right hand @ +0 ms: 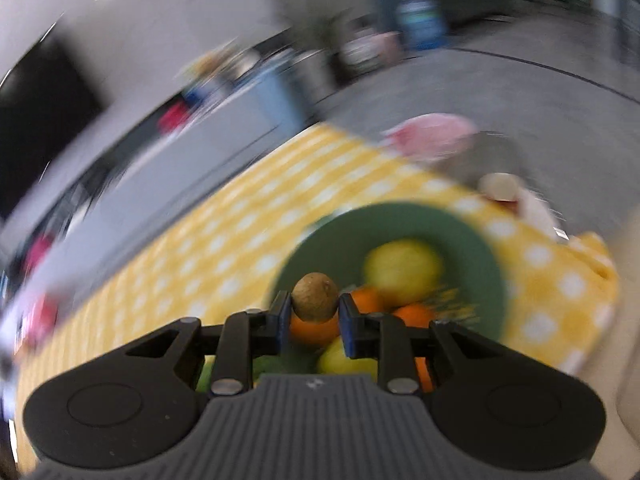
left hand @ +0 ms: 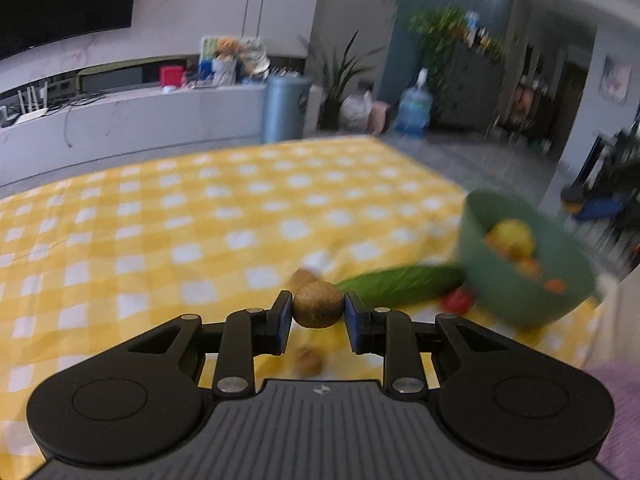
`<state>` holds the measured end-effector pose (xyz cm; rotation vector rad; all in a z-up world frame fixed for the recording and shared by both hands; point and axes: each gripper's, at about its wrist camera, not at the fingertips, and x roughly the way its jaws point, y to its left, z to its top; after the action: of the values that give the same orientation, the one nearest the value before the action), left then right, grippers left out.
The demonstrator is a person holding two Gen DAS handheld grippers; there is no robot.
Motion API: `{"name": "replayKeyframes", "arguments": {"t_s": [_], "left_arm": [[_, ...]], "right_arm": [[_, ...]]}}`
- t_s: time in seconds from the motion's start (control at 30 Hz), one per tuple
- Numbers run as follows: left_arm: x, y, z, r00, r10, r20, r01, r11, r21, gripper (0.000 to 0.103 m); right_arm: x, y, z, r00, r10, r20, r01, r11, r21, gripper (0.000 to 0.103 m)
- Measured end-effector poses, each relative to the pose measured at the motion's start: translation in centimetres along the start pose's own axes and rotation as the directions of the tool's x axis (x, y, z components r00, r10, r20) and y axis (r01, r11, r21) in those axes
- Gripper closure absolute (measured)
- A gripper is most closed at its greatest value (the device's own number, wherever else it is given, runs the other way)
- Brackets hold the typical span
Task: Organize fruits
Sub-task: 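Carry both kiwis over the colander and open both tools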
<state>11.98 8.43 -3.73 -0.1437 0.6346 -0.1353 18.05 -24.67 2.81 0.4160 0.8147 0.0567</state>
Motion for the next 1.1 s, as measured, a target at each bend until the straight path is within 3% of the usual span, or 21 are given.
{"name": "replayKeyframes", "arguments": {"t_s": [0.17, 0.27, 0.4, 0.57, 0.67, 0.87, 1.0, 1.1], "left_arm": [[-0.4, -2.4, 1.8, 0.99, -0.133, 0.038, 0.135, 0.99, -0.045, 0.072], [0.3, -4.2, 2.8, 0.97, -0.243, 0.022, 0.244, 0.967, -0.072, 0.072], [2.8, -7.3, 3.9, 0.923, -0.381, -0.051, 0.374, 0.921, -0.107, 0.072], [7.0, -10.9, 5.3, 0.849, -0.51, -0.134, 0.494, 0.858, -0.14, 0.072], [9.2, -12.5, 5.8, 0.828, -0.531, -0.179, 0.51, 0.847, -0.15, 0.073], [12.3, -13.9, 5.7, 0.828, -0.509, -0.235, 0.477, 0.86, -0.182, 0.073], [13.7, -15.0, 5.3, 0.805, -0.525, -0.276, 0.492, 0.851, -0.184, 0.073], [14.4, -16.2, 5.0, 0.801, -0.519, -0.3, 0.486, 0.855, -0.182, 0.073]], "right_arm": [[-1.5, -4.7, 0.9, 0.996, -0.031, 0.079, 0.018, 0.987, 0.157, 0.081], [-1.4, -6.1, 0.9, 0.997, -0.014, 0.082, -0.003, 0.98, 0.2, 0.081], [-0.5, -7.5, 0.7, 0.996, 0.009, 0.093, -0.031, 0.97, 0.241, 0.081], [2.1, -7.9, 0.6, 0.999, 0.015, 0.043, -0.024, 0.977, 0.21, 0.081], [3.3, -8.4, 0.5, 1.0, 0.013, 0.016, -0.017, 0.974, 0.225, 0.081], [5.1, -8.9, 0.3, 1.0, -0.01, -0.017, 0.014, 0.968, 0.251, 0.079], [5.4, -9.1, 0.5, 1.0, 0.003, -0.017, 0.002, 0.965, 0.262, 0.061], [4.4, -9.9, 0.7, 0.999, 0.023, 0.03, -0.031, 0.954, 0.298, 0.061]]}}
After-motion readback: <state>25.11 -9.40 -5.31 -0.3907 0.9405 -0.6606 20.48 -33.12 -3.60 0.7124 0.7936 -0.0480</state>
